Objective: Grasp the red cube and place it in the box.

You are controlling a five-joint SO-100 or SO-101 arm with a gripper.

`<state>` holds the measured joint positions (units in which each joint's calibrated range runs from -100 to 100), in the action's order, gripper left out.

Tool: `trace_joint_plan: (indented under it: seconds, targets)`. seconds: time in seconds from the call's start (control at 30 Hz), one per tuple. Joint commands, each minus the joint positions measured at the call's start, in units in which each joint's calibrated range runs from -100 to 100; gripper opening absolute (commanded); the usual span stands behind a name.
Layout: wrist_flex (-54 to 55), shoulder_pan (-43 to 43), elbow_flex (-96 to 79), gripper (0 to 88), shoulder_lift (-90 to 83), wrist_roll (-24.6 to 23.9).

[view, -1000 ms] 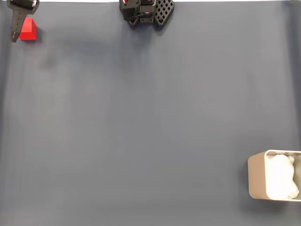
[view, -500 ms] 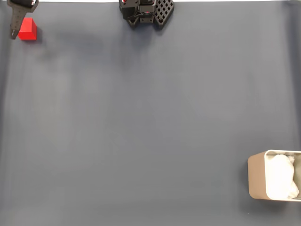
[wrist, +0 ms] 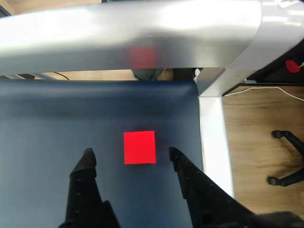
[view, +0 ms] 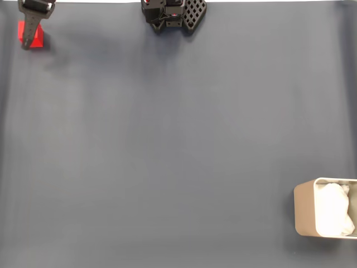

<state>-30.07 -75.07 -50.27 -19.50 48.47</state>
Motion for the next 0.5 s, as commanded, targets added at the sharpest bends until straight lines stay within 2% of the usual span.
trace_joint_plan:
  seconds: [0.0, 0.47]
  targets:
    - [1.55, 0.0, -0.64, 36.2, -0.35, 0.54]
    - [4.17, 1.49, -2.01, 36.2, 1.65, 0.1]
